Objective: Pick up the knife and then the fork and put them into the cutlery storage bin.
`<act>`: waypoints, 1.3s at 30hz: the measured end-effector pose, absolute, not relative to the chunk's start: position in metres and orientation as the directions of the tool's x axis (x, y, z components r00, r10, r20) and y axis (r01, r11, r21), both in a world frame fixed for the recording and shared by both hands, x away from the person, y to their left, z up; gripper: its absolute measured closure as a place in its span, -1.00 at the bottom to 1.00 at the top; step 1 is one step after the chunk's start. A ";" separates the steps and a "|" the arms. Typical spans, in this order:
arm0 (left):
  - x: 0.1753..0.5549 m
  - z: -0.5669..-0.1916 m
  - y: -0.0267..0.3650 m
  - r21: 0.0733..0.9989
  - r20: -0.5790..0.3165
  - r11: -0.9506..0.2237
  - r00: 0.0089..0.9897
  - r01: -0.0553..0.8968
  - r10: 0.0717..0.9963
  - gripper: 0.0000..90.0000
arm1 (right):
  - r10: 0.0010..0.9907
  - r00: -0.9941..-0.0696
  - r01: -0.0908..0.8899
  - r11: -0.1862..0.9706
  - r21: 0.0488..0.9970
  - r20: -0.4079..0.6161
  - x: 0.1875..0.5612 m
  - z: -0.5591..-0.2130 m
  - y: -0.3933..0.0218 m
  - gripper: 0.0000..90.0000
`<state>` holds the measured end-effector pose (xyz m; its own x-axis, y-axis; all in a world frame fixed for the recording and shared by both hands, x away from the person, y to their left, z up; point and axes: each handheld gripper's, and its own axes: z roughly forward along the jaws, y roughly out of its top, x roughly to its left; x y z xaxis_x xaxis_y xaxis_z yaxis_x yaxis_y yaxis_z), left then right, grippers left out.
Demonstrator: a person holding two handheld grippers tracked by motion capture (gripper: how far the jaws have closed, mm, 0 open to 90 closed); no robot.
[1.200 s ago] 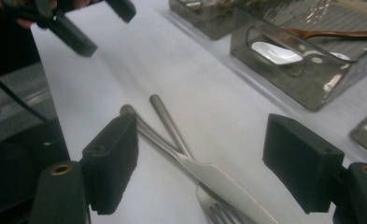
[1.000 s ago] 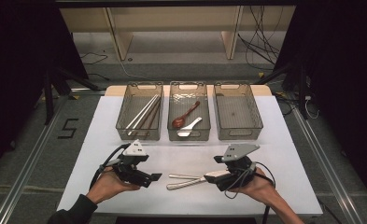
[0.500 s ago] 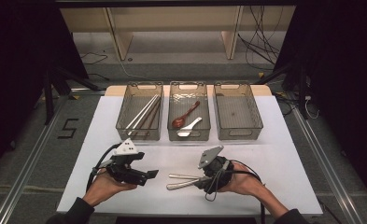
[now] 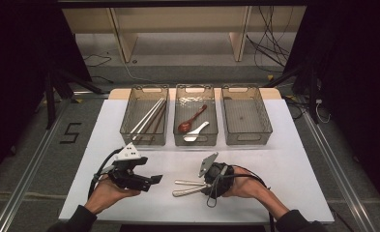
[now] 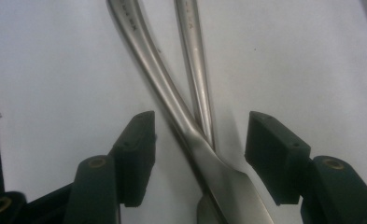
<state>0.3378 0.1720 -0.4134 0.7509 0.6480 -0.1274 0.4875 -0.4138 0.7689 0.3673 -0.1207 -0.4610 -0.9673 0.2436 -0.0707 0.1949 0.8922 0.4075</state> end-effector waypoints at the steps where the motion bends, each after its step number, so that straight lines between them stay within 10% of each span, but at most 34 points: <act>1: 0.338 -0.413 0.172 0.768 -0.126 -0.416 0.752 0.486 0.647 -0.65 | 0.239 -0.968 0.190 0.896 0.402 -0.074 0.368 -0.462 -0.120 -0.01; 39: 0.337 -0.414 0.169 0.764 -0.124 -0.428 0.762 0.483 0.636 -0.64 | 0.163 -0.983 0.126 0.936 0.328 -0.088 0.369 -0.461 -0.124 0.83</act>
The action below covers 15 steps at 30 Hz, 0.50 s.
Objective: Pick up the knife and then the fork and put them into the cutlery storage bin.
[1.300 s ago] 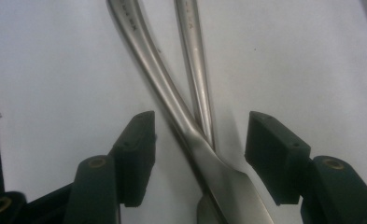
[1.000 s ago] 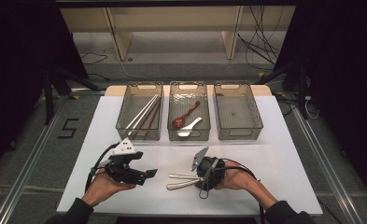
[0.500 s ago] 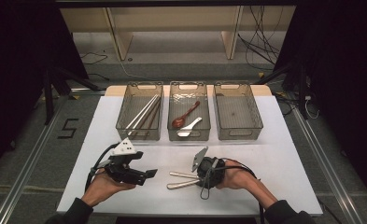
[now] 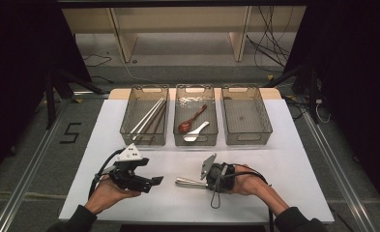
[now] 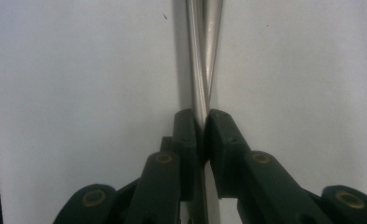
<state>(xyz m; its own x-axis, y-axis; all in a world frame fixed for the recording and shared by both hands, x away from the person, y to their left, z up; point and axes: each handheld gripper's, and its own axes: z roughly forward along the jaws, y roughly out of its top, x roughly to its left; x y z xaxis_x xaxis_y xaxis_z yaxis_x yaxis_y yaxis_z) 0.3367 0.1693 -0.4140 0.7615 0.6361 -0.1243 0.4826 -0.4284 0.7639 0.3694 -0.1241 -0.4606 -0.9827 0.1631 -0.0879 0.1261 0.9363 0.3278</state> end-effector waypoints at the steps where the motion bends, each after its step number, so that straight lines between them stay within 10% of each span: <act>1: 0.337 -0.414 0.169 0.764 -0.124 -0.429 0.762 0.482 0.635 -0.65 | 0.162 -0.983 0.124 0.936 0.329 -0.091 0.369 -0.460 -0.124 0.83; 15: 0.337 -0.414 0.171 0.763 -0.127 -0.424 0.757 0.488 0.641 -0.64 | 0.199 -0.976 0.155 0.916 0.369 -0.084 0.372 -0.453 -0.131 0.87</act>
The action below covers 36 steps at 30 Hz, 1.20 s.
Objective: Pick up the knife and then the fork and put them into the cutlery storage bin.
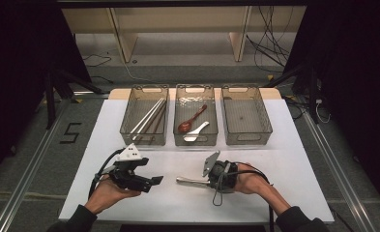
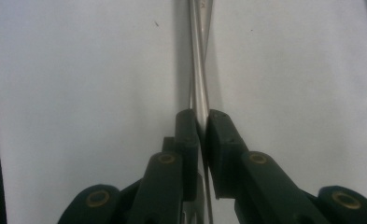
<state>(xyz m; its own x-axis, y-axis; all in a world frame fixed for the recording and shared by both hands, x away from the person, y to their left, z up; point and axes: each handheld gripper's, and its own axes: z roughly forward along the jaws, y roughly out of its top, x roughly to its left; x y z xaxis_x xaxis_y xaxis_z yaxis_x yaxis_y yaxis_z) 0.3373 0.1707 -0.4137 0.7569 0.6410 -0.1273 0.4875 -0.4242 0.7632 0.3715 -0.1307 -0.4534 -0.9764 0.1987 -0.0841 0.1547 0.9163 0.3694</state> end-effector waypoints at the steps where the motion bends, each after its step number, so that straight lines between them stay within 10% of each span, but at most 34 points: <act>1: 0.337 -0.414 0.171 0.765 -0.126 -0.422 0.756 0.487 0.643 -0.64 | 0.205 -0.976 0.165 0.914 0.371 -0.071 0.371 -0.452 -0.132 0.87; 36: 0.339 -0.413 0.173 0.765 -0.136 -0.410 0.747 0.497 0.651 -0.64 | 0.448 -0.891 0.327 0.753 0.571 -0.079 0.396 -0.413 -0.177 0.87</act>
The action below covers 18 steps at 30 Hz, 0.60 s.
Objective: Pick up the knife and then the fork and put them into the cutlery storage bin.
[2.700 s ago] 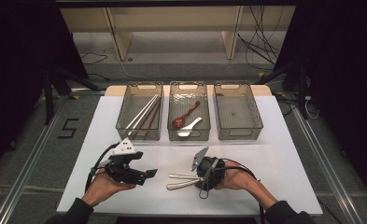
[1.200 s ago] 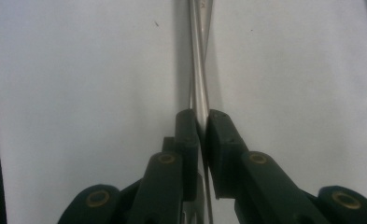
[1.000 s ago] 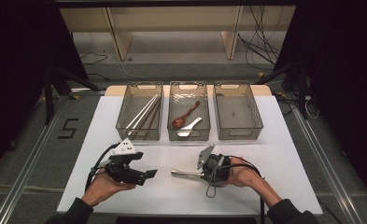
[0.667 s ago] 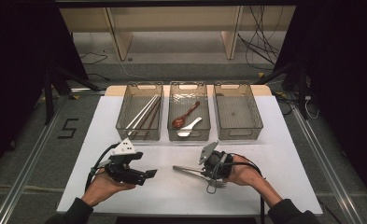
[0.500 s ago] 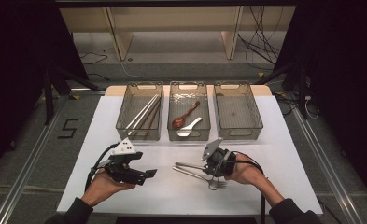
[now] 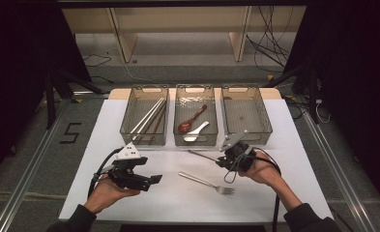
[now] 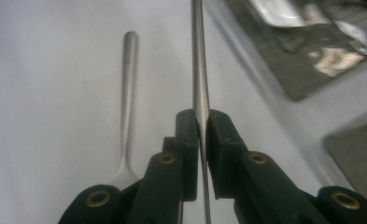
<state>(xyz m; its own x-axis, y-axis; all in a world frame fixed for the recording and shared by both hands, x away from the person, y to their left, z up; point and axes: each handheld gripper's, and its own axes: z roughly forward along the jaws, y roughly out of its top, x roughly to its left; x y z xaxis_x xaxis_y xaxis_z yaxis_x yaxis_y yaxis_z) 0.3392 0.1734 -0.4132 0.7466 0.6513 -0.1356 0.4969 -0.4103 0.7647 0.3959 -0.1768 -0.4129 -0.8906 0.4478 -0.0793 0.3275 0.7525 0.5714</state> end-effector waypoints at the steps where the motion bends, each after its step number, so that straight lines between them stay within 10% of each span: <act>1: 0.339 -0.413 0.174 0.764 -0.138 -0.407 0.744 0.500 0.654 -0.64 | 0.462 -0.883 0.333 0.741 0.583 -0.082 0.397 -0.410 -0.181 0.87; 18: 0.340 -0.411 0.178 0.795 -0.147 -0.360 0.731 0.488 0.667 -0.64 | 0.680 -0.725 0.446 0.584 0.678 -0.110 0.443 -0.370 -0.235 0.87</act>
